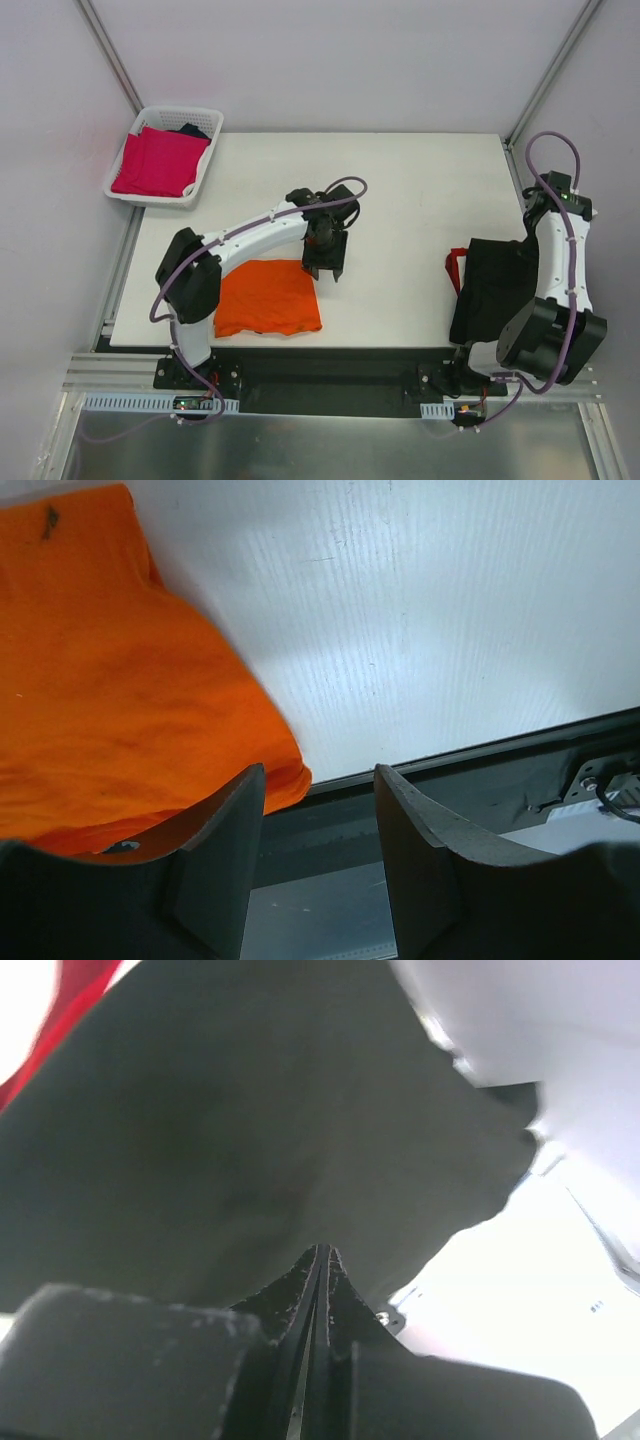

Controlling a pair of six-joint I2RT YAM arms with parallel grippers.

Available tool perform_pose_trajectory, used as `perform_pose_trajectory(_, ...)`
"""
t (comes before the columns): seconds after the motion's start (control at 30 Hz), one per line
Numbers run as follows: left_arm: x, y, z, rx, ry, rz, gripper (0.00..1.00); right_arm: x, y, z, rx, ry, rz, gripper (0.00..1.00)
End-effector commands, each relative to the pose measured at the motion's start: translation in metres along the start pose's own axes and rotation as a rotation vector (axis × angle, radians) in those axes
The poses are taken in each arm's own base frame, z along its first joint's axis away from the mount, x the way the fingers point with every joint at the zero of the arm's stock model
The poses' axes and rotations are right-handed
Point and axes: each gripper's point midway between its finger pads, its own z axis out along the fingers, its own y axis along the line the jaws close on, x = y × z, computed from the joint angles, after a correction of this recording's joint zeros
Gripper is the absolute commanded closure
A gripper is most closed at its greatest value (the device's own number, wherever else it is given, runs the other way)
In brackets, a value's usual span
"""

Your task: Fold and stack the t-shirts

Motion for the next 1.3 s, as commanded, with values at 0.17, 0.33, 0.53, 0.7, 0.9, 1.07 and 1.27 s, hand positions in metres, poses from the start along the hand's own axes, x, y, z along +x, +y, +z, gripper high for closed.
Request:
perform_pose_trajectory(0.17,-0.019,0.013,-0.012,-0.049,0.082,0.089,0.51,-0.007,-0.026,0.002,0.150,-0.014,0.096,0.99)
perform_pose_trajectory(0.33,-0.034,0.037,-0.009,-0.030,0.105,-0.029,0.51,0.013,-0.012,0.014,0.107,0.055,0.113,0.99)
perform_pose_trajectory(0.53,-0.036,0.058,-0.003,-0.033,0.127,-0.087,0.51,0.042,0.002,0.046,0.125,0.146,0.095,0.99)
perform_pose_trajectory(0.7,-0.040,0.063,-0.003,-0.026,0.124,-0.106,0.51,0.064,0.023,0.077,0.125,0.250,0.074,0.99)
perform_pose_trajectory(0.9,-0.043,0.070,-0.003,-0.042,0.112,-0.100,0.51,0.095,0.050,0.103,0.072,0.389,0.037,0.99)
perform_pose_trajectory(1.07,-0.049,0.070,-0.002,-0.048,0.098,-0.092,0.51,0.098,0.063,0.107,0.015,0.413,0.021,0.99)
perform_pose_trajectory(1.27,-0.059,0.065,-0.001,-0.040,0.085,-0.088,0.51,0.102,0.091,0.110,-0.126,0.477,-0.033,0.99)
